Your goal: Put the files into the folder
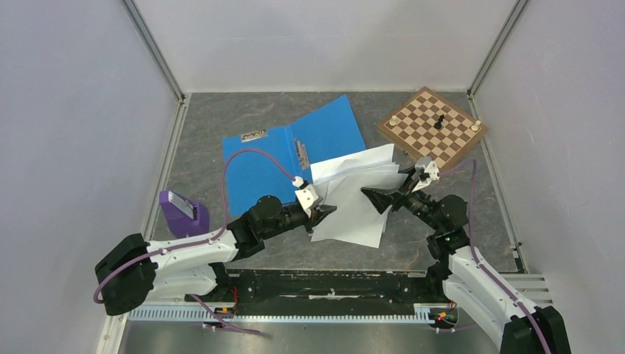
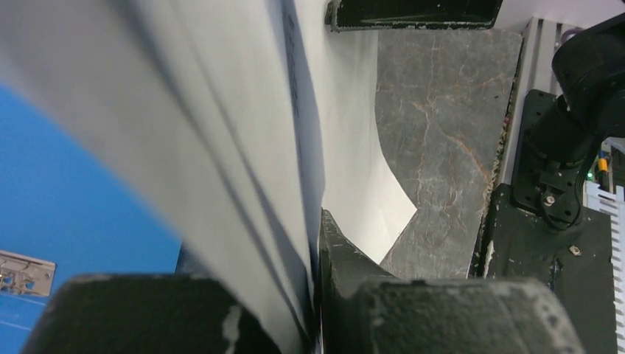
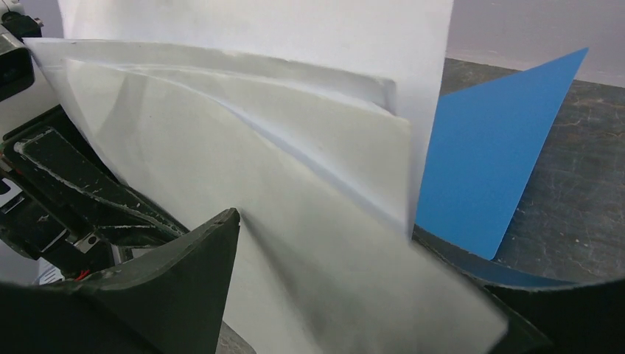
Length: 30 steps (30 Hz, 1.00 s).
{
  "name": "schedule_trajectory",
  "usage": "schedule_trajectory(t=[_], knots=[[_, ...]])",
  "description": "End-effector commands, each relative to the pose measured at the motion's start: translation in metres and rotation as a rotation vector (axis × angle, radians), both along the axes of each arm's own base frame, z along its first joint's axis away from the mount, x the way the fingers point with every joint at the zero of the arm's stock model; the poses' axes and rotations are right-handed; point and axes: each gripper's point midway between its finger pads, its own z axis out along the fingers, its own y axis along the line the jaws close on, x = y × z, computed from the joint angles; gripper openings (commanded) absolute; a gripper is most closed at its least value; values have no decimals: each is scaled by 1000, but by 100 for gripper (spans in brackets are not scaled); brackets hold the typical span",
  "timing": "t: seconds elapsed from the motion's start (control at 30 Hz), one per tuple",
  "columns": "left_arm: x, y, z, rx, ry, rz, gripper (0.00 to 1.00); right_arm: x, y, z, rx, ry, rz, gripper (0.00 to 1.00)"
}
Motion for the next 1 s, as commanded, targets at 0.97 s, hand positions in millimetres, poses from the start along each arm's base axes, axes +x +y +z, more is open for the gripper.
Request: schedule_trajectory(t=[0.97], knots=[[15, 11, 21, -72, -225, 155, 2, 1, 4, 6, -27, -44, -14, 81]])
